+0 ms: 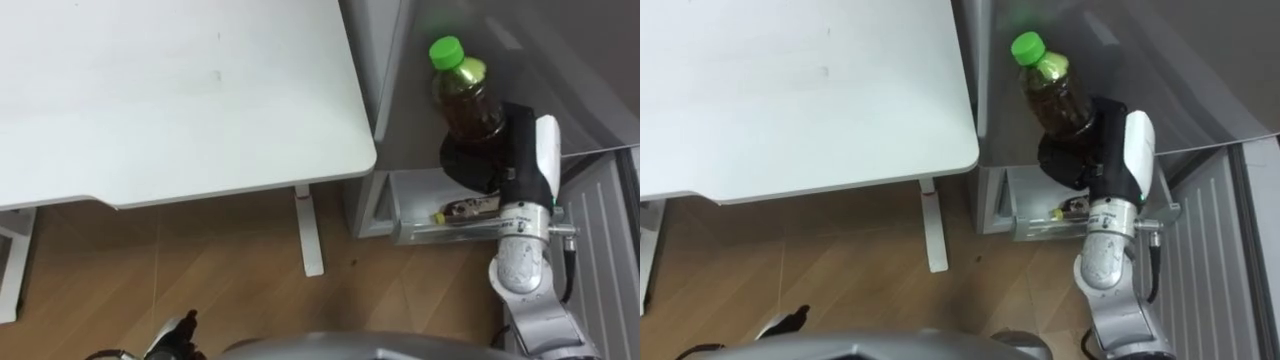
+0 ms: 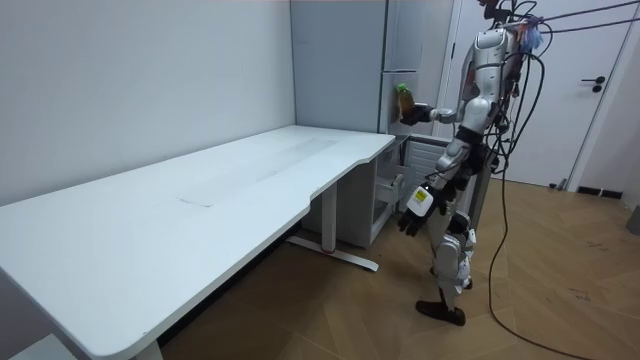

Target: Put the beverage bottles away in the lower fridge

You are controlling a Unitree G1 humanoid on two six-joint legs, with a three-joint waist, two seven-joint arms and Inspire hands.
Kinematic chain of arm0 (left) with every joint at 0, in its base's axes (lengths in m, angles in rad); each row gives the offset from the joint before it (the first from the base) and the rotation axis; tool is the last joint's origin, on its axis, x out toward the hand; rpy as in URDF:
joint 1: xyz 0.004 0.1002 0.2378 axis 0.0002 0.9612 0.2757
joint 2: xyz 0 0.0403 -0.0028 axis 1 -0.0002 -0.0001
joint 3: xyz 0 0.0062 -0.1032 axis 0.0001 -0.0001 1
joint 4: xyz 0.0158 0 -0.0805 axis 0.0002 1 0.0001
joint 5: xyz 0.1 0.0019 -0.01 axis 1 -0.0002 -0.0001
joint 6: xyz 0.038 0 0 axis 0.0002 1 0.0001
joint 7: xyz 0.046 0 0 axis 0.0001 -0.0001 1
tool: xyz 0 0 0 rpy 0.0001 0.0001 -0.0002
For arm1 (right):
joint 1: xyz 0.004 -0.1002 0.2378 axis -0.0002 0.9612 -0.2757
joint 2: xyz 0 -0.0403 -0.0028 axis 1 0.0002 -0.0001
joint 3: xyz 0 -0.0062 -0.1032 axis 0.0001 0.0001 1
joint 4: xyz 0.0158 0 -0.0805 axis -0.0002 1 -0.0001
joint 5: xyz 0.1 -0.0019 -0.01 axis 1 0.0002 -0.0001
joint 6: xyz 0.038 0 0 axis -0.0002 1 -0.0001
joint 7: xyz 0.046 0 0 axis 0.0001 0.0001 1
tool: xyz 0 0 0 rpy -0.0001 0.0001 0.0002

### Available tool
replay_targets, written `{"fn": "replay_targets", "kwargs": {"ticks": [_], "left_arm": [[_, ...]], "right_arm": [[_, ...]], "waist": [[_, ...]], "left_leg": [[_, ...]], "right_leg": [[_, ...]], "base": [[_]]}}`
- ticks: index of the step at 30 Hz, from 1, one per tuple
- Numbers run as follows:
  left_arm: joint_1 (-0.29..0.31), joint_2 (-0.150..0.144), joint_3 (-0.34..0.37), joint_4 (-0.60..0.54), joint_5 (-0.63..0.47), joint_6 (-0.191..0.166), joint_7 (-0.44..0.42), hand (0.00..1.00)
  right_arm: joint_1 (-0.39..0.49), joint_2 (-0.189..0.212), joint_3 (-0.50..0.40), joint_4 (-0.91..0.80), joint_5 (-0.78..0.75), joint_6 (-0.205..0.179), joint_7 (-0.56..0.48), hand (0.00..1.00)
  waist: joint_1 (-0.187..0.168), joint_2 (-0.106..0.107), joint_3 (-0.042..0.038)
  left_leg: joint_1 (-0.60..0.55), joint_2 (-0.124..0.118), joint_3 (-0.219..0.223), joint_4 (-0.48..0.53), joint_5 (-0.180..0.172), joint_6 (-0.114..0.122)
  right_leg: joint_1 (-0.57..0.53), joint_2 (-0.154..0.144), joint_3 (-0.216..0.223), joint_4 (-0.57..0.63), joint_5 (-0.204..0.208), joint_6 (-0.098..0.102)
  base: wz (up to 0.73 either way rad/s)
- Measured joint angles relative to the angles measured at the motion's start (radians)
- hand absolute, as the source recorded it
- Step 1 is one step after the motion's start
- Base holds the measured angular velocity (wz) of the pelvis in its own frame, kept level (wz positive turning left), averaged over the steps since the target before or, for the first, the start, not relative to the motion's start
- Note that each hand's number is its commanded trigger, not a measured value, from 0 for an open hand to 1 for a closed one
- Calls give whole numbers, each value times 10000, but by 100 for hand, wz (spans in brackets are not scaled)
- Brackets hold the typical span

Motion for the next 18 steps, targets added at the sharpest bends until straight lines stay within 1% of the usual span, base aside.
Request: {"fn": "replay_targets", "kwargs": {"ticks": [3, 6, 7, 10, 13, 18], "left_arm": [[-18, -28, 136, 3, 13, -17, 111, 0], [-18, -29, 132, 6, -25, -104, 242, 0], [-18, -29, 130, 8, -125, -124, 250, 0], [-2, -32, 124, 32, -361, -127, 259, 0], [-2, -79, 119, 11, -357, -127, 283, 0], [-1, -146, 123, -4, -360, -133, 285, 0]], "right_arm": [[0, 23, -45, 186, 990, 0, -500, 100], [0, 53, -315, 304, 1999, 0, -940, 100], [0, 54, -380, 338, 2507, -1, -1137, 100], [-1, 53, -473, 630, 3283, -4, -1579, 100], [-9, 54, -506, 999, 3858, -4, -1875, 100], [-14, 62, -508, 1062, 4637, -4, -2230, 100]], "waist": [[3, -17, 17], [13, -16, 28], [1, -15, 29], [10, -2, 38], [26, 44, 44], [51, 144, 43]], "left_leg": [[3, 0, 6, -4, 0, 0], [-1, -1, 31, -36, -1, -1], [3, -1, 33, -55, -1, -1], [-7, -1, 35, -84, -1, -1], [-69, -3, 41, -81, -1, -1], [-159, -3, 37, -58, -1, -1]], "right_leg": [[-3, 4, 12, 7, -5, 5], [-33, 7, 50, 14, -5, 6], [-36, 11, 54, 10, -5, 6], [-50, 17, 63, 2, -5, 5], [-124, 16, 73, 8, -5, 5], [-183, 15, 70, 13, -6, 6]], "base": [[0], [0], [0], [0], [0], [0]]}}
